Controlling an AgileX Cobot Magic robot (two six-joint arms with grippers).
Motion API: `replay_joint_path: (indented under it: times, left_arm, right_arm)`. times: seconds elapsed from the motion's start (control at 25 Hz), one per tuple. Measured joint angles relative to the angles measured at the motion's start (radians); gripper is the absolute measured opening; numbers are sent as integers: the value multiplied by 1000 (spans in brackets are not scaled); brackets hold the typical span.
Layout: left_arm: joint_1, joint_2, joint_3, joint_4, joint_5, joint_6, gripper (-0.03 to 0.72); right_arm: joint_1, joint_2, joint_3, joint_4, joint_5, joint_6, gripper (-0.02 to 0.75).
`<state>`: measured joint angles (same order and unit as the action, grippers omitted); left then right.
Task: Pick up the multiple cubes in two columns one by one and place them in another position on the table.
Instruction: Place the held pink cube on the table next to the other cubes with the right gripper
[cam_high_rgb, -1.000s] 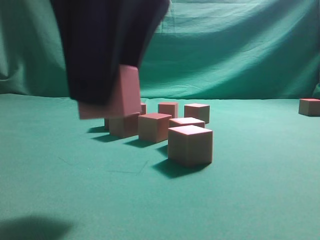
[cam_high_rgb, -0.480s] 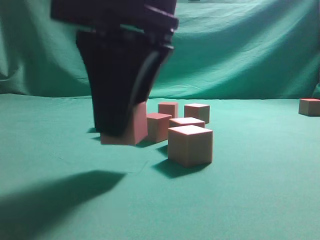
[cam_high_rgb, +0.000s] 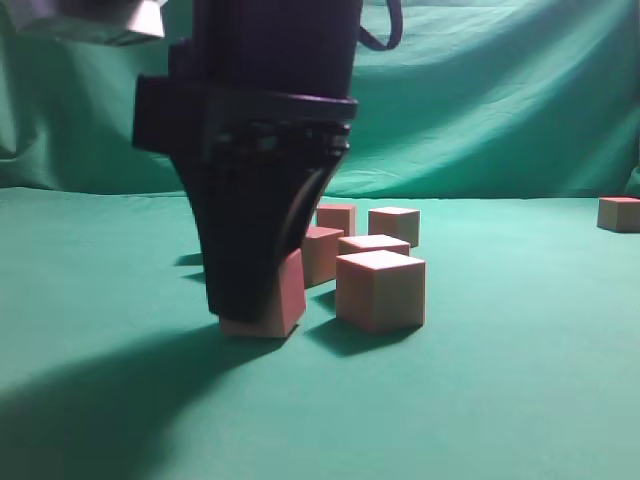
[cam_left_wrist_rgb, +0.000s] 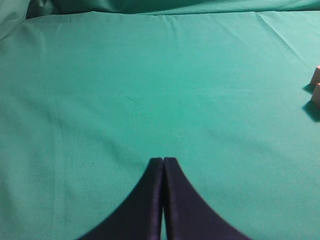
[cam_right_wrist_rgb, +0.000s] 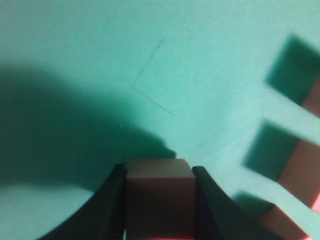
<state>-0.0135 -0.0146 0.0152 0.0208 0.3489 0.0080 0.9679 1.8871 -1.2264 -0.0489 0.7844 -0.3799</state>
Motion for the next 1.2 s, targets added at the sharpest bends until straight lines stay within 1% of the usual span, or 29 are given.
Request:
replay_joint_path:
  times: [0.6,1.2]
  left_arm:
    - [0,0,0,0,0,0,0]
    - [0,0,0,0,0,0,0]
  right_arm:
    - [0,5,0,0,0,-3,267]
    - [0,5,0,0,8,-50,267]
